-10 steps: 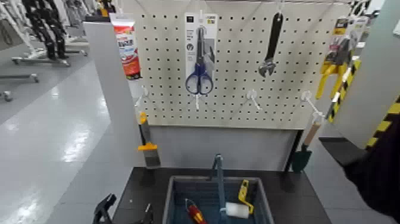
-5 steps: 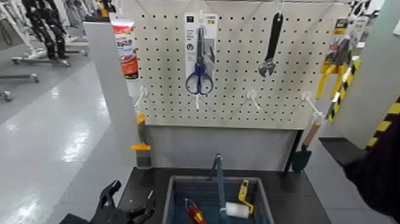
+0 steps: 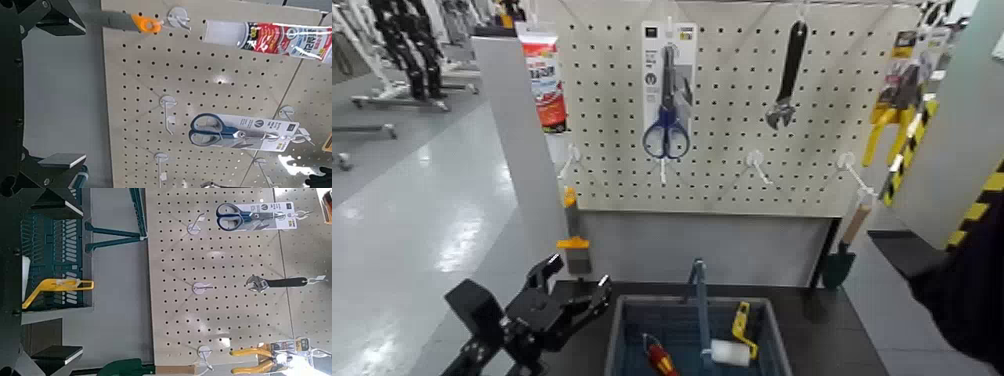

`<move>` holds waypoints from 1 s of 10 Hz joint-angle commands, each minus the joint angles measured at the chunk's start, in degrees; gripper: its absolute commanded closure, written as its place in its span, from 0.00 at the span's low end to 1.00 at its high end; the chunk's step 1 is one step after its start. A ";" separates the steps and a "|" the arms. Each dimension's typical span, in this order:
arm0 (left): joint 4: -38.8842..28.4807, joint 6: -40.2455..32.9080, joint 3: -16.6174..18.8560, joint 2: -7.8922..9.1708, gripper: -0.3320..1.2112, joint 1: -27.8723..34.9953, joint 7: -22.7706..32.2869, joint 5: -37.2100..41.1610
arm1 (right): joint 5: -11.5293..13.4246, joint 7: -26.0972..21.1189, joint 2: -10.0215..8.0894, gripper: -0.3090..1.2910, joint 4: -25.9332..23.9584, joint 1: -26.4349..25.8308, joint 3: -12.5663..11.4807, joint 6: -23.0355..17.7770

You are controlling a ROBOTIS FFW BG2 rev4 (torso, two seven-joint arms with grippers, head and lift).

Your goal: Put the blue scissors into the crate.

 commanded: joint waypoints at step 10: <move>4.20 8.67 -4.63 3.37 0.33 -20.75 -10.34 6.52 | 0.02 0.00 0.06 0.25 0.10 -0.44 0.27 0.26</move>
